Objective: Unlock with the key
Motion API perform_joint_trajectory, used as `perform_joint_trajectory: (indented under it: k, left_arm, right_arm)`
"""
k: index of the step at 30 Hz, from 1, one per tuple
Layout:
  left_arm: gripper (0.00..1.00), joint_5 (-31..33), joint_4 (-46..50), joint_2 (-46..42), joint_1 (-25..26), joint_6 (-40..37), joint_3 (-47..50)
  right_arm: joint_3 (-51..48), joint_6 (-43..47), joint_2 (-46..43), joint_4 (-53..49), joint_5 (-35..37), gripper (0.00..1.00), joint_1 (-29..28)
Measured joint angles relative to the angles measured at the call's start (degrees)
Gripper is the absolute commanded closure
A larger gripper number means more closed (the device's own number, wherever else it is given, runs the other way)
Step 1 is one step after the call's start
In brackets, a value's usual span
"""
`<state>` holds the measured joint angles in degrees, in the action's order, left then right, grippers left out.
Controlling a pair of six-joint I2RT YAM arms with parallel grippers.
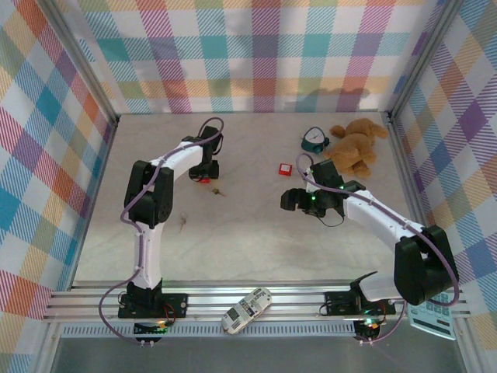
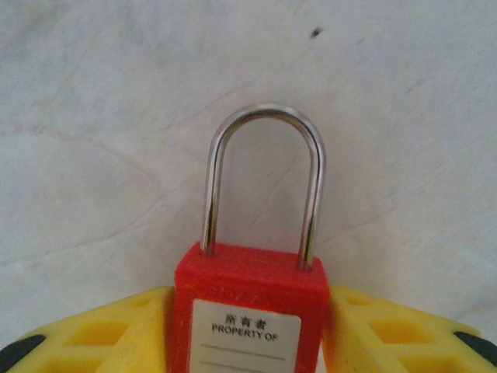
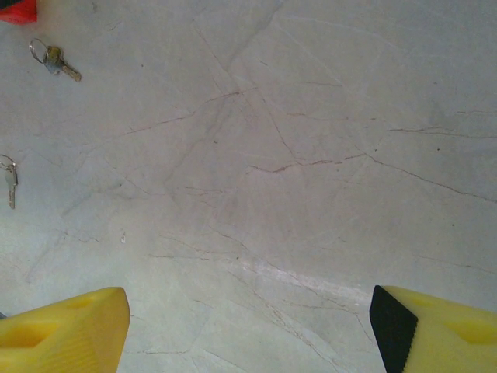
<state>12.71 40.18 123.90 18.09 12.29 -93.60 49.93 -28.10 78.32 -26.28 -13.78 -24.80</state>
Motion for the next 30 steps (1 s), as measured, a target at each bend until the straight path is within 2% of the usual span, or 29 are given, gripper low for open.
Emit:
perform_joint_trajectory:
  k: [4,10,15,18,20,25,30]
  left_arm:
    - [0.61,0.50,-1.86,-4.68,-0.79,1.60,7.21]
    - [0.62,1.84,-2.56,-10.32,-1.53,3.78,15.41]
    - [0.48,1.92,-2.84,-15.04,-1.53,6.10,22.51]
    - [0.37,1.79,-3.15,-15.54,-1.66,6.80,23.12]
    - [0.35,1.27,-2.78,-15.82,-1.79,6.97,23.12]
    - [0.48,-2.36,-0.20,-18.01,-1.25,6.05,20.55]
    - [0.54,-4.61,0.48,-17.75,1.90,3.13,12.44]
  right_arm:
    - [-0.48,-0.02,-1.86,-0.11,0.00,0.19,0.00]
    - [-0.85,-0.20,-2.47,-0.09,-0.02,0.19,0.00]
    - [-0.85,-0.15,-2.40,-0.09,-0.26,0.19,0.00]
    - [-0.79,0.00,-2.03,-0.11,-0.39,0.19,0.00]
    - [-0.68,0.07,-1.70,-0.17,-0.42,0.19,0.00]
    - [-0.66,0.22,-1.64,-0.13,-0.44,0.19,0.00]
    - [-0.74,0.02,-1.60,0.76,-1.60,0.19,0.00]
